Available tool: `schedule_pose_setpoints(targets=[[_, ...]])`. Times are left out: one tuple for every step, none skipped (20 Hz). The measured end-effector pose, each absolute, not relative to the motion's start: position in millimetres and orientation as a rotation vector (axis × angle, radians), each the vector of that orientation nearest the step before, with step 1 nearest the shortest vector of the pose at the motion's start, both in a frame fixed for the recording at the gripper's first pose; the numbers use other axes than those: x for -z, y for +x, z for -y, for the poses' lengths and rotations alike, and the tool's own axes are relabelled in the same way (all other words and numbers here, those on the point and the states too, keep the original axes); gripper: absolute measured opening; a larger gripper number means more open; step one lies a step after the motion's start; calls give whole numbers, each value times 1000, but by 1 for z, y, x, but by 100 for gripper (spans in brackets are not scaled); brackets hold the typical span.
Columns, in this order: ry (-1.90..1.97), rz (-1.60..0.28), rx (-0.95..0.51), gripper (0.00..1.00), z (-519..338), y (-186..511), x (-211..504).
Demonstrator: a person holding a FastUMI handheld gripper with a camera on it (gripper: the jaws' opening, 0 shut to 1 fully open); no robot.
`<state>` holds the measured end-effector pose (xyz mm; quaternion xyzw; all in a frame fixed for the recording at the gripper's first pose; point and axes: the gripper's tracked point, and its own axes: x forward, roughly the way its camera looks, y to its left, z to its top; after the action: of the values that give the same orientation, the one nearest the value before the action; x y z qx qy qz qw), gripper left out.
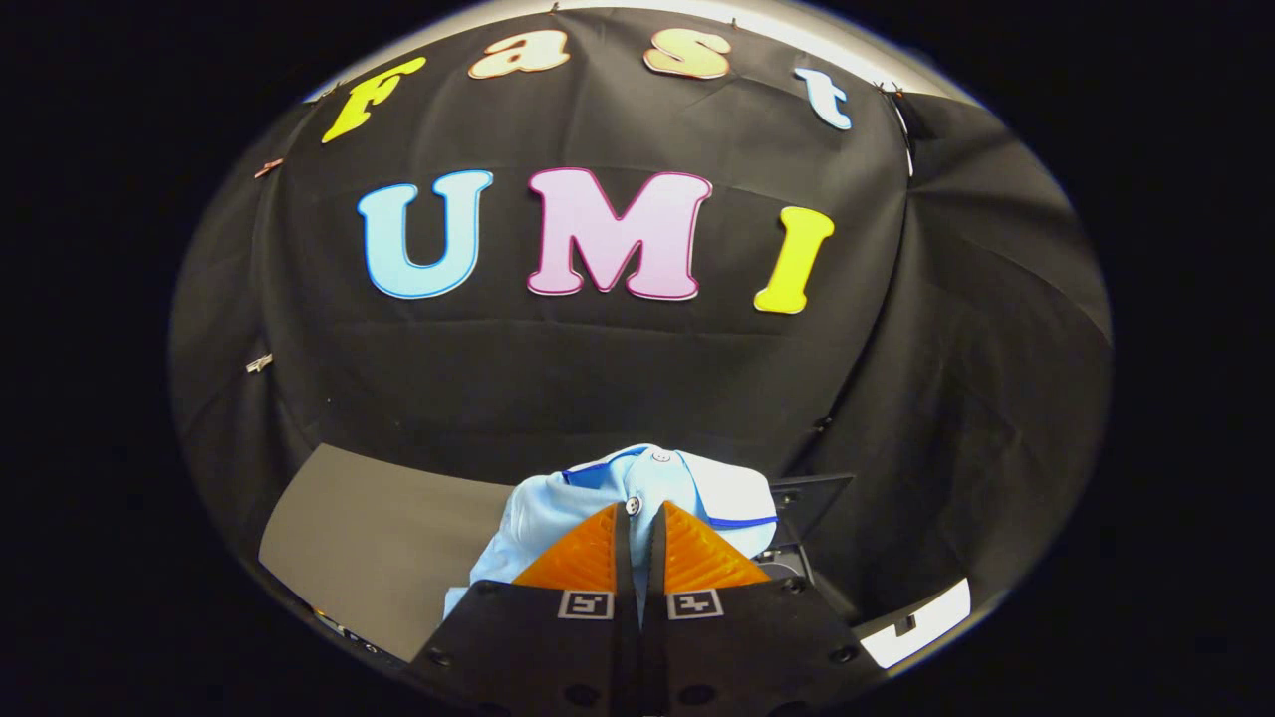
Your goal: Put the clothes into the washing machine and then close the washing machine lid.
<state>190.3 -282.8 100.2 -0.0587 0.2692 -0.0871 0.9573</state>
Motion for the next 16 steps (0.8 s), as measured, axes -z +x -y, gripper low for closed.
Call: schedule_pose_setpoints(targets=[[-120, -549, 186, 5, 293, 190, -99], [-125, -547, 192, 5, 301, 192, -98], [-132, -556, 206, 5, 312, 192, -94], [-135, -560, 212, 5, 320, 193, -91], [-136, -570, 224, 5, 328, 194, -87], [-137, -573, 226, 5, 334, 195, -84], [-136, -581, 236, 5, 340, 196, -80], [-135, -586, 233, 5, 345, 197, -75], [-140, -600, 241, 5, 351, 197, -68], [-152, -612, 243, 5, 355, 197, -61], [-162, -620, 247, 5, 360, 197, -54], [-170, -631, 252, 5, 365, 197, -46], [-178, -639, 251, 5, 369, 196, -38], [-189, -652, 254, 5, 374, 195, -29], [-196, -665, 253, 5, 378, 194, -20], [-194, -680, 252, 5, 382, 191, -10]])
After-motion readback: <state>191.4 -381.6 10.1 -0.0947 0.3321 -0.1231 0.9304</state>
